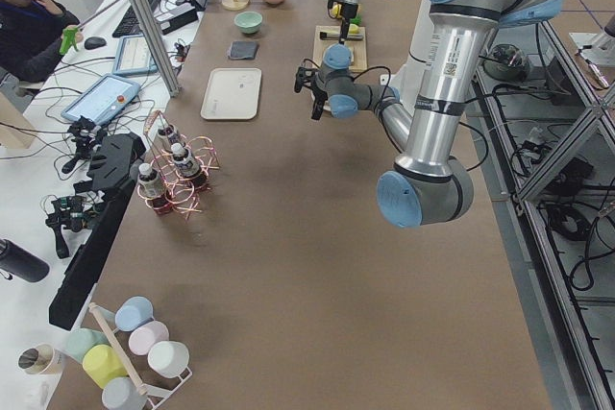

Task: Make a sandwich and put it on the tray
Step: 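Lower the right gripper and grasp the bread slice on the cutting board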

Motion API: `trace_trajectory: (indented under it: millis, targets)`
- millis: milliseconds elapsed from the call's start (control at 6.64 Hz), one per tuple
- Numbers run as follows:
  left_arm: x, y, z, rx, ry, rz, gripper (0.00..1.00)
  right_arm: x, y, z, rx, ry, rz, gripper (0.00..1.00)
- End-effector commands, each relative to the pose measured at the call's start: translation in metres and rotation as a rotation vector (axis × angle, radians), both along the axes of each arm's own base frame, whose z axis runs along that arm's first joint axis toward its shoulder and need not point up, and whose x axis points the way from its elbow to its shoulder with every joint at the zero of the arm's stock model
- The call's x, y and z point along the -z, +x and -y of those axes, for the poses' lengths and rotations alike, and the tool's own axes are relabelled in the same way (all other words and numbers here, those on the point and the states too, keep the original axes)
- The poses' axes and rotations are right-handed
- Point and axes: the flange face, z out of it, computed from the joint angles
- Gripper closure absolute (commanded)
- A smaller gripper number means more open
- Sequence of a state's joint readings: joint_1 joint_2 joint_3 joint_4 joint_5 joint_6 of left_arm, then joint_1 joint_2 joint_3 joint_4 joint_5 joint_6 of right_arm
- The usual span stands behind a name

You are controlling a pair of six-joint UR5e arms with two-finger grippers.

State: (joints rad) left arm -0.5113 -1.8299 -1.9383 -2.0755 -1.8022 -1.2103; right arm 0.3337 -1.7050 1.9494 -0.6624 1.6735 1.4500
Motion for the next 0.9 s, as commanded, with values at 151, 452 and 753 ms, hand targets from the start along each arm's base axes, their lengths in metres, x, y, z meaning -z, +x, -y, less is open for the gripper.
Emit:
trace_trajectory:
  millis: [151, 452, 753]
  targets:
    - [-0.0001, -0.0015, 0.0026, 0.03, 0.013, 0.006, 0.02, 0.0016, -0.0032, 0.0003, -0.001, 0.004, 0.012, 0.3]
    - [0.0006, -0.0014, 0.0018, 0.03, 0.014, 0.005, 0.02, -0.0021, -0.0061, -0.0016, 0.0, 0.004, 0.001, 0.31]
    - [0.0004, -0.002, 0.0015, 0.03, 0.014, 0.005, 0.02, -0.0016, -0.0078, -0.0038, -0.001, 0.007, 0.0, 0.37]
